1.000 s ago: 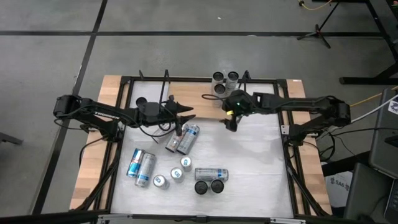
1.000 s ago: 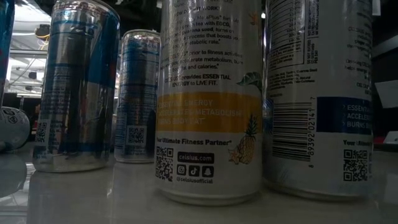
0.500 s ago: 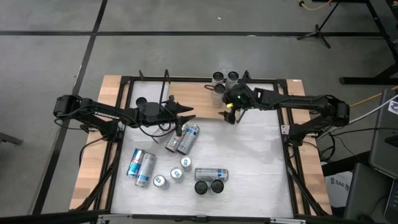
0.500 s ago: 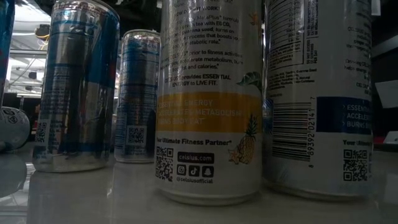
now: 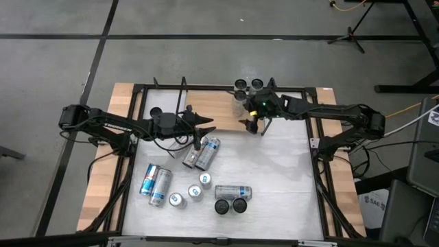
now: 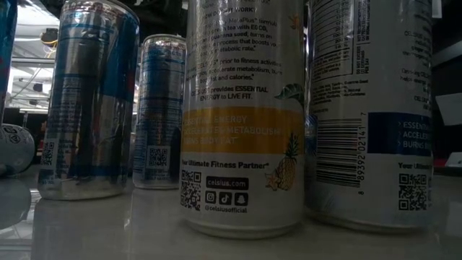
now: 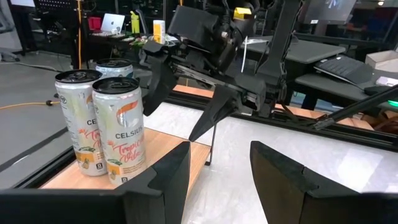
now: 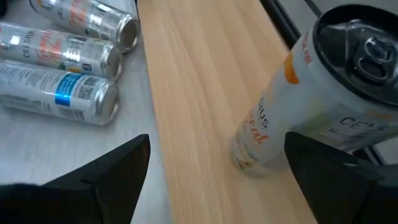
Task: Place canned beverage on shelf
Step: Put the white soda can aligned with the other white soda can on the shelf
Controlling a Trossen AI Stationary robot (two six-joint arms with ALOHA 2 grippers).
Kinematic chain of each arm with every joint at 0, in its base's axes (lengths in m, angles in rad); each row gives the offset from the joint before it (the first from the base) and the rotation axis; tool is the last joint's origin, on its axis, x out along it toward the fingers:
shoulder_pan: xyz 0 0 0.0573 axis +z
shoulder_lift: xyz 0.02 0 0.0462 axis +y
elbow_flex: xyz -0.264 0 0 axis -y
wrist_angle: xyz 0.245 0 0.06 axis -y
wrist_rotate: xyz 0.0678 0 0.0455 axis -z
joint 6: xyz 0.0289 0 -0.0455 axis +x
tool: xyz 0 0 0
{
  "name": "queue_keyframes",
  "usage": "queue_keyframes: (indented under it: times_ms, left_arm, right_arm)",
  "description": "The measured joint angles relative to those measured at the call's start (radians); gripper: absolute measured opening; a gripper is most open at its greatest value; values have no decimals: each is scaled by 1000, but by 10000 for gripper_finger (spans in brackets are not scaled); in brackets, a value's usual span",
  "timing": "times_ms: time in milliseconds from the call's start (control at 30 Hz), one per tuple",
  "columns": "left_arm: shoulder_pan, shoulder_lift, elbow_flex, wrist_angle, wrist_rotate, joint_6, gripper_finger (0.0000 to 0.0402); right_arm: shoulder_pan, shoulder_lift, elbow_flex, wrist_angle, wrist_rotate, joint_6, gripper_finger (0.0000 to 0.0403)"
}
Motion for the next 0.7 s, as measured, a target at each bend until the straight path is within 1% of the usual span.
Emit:
queue_keyframes:
  times_ms: [333,467,533,700]
  left_arm:
    - [0,0,0,0,0,-1,160]
    - [0,0,0,6,0,-3,160]
    - [-3,-1,0,17,0,-10,160]
    - [-19,-2,0,23,0,-23,160]
  right_arm:
    - [0,3,0,-2,58,1,363]
    - [0,2,0,-3,57,2,363]
    - [0,-5,0,-9,33,3,363]
    - [1,-45,0,-41,-71,28,363]
